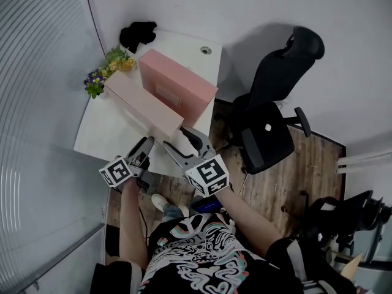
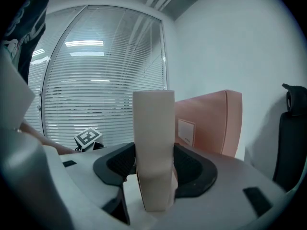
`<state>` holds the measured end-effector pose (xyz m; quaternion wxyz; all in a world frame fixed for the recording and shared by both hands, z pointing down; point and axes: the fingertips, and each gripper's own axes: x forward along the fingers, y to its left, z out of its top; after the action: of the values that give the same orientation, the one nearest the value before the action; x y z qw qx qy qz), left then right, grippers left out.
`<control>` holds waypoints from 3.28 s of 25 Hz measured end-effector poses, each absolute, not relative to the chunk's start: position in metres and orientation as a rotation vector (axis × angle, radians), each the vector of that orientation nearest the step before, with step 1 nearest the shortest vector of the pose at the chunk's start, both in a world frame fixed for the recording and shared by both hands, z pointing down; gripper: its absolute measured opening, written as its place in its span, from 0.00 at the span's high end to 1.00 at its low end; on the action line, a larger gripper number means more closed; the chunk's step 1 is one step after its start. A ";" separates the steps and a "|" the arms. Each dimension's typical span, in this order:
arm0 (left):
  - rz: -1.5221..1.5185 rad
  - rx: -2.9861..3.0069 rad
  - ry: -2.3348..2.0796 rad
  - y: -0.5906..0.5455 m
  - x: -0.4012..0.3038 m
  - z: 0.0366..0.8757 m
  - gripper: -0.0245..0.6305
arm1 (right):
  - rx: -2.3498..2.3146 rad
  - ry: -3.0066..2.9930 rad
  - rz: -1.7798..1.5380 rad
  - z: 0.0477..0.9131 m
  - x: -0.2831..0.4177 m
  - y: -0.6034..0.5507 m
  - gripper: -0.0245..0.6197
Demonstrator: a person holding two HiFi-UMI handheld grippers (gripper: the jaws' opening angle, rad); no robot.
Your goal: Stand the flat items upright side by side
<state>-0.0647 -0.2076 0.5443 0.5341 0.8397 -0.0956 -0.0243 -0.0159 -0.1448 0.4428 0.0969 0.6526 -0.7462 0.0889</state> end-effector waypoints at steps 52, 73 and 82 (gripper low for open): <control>-0.041 2.036 -0.161 -0.188 -0.004 0.529 0.62 | 2.109 -2.038 0.268 0.433 0.047 -0.115 0.69; 0.028 2.729 -0.689 -0.128 -0.049 0.385 0.96 | 2.324 -2.074 0.313 0.382 0.060 -0.042 0.96; 0.056 2.736 -0.820 -0.067 -0.056 0.380 0.96 | 2.231 -2.060 0.155 0.368 0.059 0.008 0.96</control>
<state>-0.0563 -0.0675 0.3804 0.1421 0.9480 -0.2840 0.0193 0.0587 0.0077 0.3684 0.0504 0.7328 -0.6767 0.0511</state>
